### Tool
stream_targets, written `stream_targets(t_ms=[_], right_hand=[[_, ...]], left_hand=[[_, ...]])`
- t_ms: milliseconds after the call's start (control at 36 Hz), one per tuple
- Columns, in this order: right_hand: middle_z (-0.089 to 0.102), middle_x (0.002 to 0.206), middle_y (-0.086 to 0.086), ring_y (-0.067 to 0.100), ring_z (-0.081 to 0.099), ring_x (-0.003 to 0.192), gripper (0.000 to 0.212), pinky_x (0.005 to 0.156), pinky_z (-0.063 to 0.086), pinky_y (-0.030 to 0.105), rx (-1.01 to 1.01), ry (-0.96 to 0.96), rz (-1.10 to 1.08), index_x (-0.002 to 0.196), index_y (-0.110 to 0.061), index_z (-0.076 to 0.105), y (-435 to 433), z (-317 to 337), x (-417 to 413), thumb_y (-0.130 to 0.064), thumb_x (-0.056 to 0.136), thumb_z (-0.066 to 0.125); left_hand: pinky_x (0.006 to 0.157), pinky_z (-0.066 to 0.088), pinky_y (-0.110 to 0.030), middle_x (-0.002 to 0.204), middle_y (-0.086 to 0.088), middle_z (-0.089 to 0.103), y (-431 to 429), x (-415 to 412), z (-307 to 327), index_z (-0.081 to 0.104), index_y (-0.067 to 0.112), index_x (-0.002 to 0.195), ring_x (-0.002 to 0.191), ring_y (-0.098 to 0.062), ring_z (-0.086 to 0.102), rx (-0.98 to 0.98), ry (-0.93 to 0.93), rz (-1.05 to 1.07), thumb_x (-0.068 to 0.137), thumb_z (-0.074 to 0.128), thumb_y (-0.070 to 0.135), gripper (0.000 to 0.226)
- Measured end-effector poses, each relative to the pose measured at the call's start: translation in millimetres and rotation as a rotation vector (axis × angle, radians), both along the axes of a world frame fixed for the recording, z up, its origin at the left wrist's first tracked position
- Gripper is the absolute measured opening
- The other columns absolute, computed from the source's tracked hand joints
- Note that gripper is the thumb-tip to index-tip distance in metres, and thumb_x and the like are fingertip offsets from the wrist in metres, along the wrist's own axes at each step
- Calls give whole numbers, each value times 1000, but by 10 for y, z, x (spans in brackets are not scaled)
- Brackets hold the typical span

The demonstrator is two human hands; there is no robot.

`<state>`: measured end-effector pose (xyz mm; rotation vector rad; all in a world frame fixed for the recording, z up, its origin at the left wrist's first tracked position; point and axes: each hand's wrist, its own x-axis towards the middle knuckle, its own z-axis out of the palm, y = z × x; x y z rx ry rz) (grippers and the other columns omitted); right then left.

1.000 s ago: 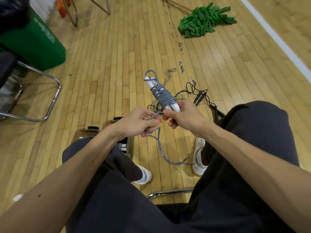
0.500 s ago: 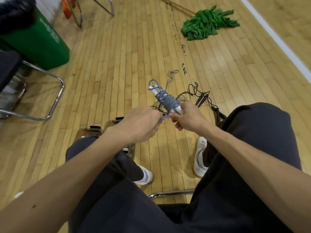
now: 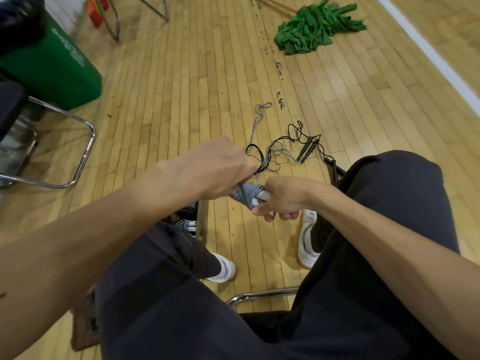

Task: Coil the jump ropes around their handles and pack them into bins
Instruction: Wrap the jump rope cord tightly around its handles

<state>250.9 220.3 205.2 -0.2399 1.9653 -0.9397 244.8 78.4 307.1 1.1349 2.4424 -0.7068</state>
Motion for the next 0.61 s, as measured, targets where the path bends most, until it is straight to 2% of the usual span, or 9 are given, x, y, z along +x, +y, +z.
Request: stream_targets(t_ms=[56,111,167,222,361,444,500,556,611], right_hand=[[61,64,-1,9,39,38,20,37,32,19,-2,-41,86,85,-10,60,-12,26,25,-23,99,64],[60,57,-6,7,39,37,25,38,33,19,-29,-26,176,79,-12,59,-38,55,61,-26,100,63],[62,63,-6,8,42,42,25,40,35,19,-61,-7,235,81,-11,60,-53,78,97,-27,100,63],[63,73,-1,11,44,49,22,43,37,20,-64,1,285,88,-9,61,-52,101,120,-28,100,63],[65,79,0,16,50,61,22,55,45,27,-67,14,388,102,-7,62,-43,111,178,-29,99,63],[64,74,0,22,54,70,19,65,47,36,-146,28,365,97,-14,58,-59,99,210,-33,99,63],[63,71,0,22,53,70,20,67,47,37,-184,40,349,94,-19,57,-47,117,233,-38,98,63],[63,69,-1,17,55,66,30,69,49,34,-186,65,338,95,-19,61,-44,142,259,-50,96,61],[64,67,-3,13,57,63,57,71,50,29,-150,137,313,104,-9,67,-56,178,288,-64,92,55]], left_hand=[[90,49,-39,66,4,42,38,-34,13,55,17,83,77,-21,56,0,7,-16,98,60,19,16],[86,53,-41,72,2,51,95,-75,37,66,13,94,82,-24,61,16,-29,14,93,65,16,3],[84,55,-42,88,-2,64,137,-125,37,70,13,101,90,-25,65,47,-93,69,89,71,16,13],[83,55,-41,95,-3,69,158,-158,14,72,14,103,93,-24,66,74,-149,118,87,75,19,17],[75,54,-33,85,2,67,208,-189,-53,73,14,95,85,-18,63,132,-248,216,83,79,19,14],[74,53,-33,84,1,65,239,-212,-77,72,13,96,83,-19,60,150,-258,222,82,80,16,16],[75,53,-33,77,6,59,236,-233,-101,70,14,92,84,-19,60,145,-239,195,82,79,16,14],[76,54,-34,73,9,53,203,-261,-128,66,18,82,84,-19,61,147,-227,179,82,79,16,13],[78,55,-37,71,11,51,152,-284,-155,65,19,79,84,-19,61,165,-225,177,82,79,15,15]])
